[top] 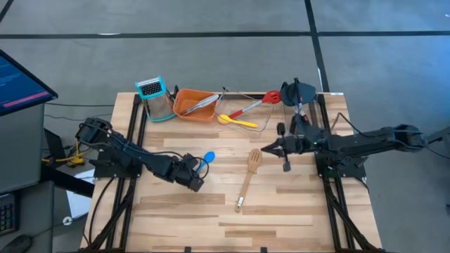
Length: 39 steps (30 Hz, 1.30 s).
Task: Pick & Place Kitchen Items
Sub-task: Put the blue serving spoon into the left transparent bin
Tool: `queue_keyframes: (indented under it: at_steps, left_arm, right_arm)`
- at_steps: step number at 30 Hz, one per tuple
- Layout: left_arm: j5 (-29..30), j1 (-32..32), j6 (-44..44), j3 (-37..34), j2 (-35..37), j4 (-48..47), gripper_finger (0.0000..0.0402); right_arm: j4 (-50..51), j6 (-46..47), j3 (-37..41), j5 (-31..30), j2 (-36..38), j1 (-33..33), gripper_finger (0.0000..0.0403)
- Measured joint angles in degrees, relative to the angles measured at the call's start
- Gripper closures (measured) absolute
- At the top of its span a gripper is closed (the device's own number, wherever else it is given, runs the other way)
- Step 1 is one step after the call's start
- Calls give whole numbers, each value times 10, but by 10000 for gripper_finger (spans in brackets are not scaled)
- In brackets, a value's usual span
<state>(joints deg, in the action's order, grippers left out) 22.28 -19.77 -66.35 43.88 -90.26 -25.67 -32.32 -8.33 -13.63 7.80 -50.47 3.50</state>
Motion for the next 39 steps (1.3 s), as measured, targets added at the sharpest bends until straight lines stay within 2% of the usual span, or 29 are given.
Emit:
queue_keyframes:
  at_steps: [11, 19, 23, 30, 35, 39]
  left_arm:
    - [-11, 2, -16, -28, 4, 15, 401]
    - [-22, -2, -16, -30, 32, 16, 401]
    - [-67, -5, -16, -30, 54, 20, 401]
    - [-158, -41, -56, -30, 63, 19, 401]
    - [-133, -78, -107, -29, 60, 16, 401]
    - [-75, -94, -125, -29, 62, -9, 401]
  right_arm:
    - [1, 3, -125, -1, -224, 0, 403]
    - [5, 1, -170, 20, -305, 16, 403]
    - [4, 27, -183, 59, -334, 30, 403]
    - [7, 33, -226, 61, -413, 34, 403]
    - [4, 33, -269, 74, -466, 34, 403]
    - [6, 33, -293, 74, -491, 34, 403]
